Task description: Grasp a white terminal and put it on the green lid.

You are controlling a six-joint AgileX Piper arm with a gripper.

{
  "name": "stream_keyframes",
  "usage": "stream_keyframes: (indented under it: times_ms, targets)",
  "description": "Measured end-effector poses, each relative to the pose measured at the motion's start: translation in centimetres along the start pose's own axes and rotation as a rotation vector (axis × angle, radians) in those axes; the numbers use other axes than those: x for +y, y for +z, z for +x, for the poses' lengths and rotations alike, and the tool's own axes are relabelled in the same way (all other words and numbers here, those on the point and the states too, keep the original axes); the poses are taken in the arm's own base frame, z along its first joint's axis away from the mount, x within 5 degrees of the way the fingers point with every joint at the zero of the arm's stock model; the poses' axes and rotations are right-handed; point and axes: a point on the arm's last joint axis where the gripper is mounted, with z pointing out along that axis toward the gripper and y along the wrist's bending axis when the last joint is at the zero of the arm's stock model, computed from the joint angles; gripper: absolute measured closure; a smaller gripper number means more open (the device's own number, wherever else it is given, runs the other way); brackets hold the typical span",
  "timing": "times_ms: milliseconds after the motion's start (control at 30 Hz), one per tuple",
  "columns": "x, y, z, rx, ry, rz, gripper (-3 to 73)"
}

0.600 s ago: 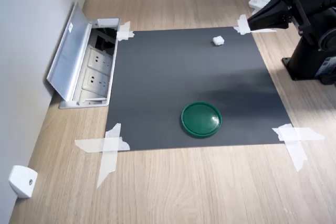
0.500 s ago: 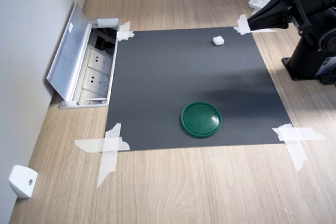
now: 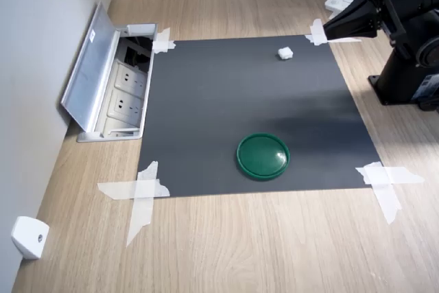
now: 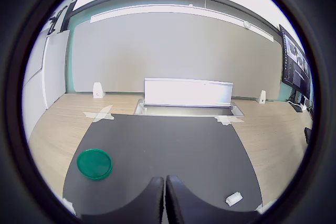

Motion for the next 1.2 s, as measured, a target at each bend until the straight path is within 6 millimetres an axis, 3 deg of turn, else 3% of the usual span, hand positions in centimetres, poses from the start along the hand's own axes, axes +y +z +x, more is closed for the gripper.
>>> stream_keyframes:
  times_ms: [233, 600, 800, 900, 1033, 1200]
  targets:
    - [0.0, 0.5, -1.9, 0.054, -0.019, 0.0, 70.3]
    - [-0.1, 2.3, -9.3, 0.208, -0.044, -0.002, 70.3]
    - [0.0, 3.0, -11.7, 0.365, -0.119, -0.031, 70.3]
    - [0.2, 3.4, -12.2, 0.454, -0.208, -0.08, 70.3]
    - [0.5, 5.0, -11.1, 0.665, -0.311, -0.181, 69.3]
    - [0.9, 6.4, -9.5, 0.888, -0.402, -0.317, 58.5]
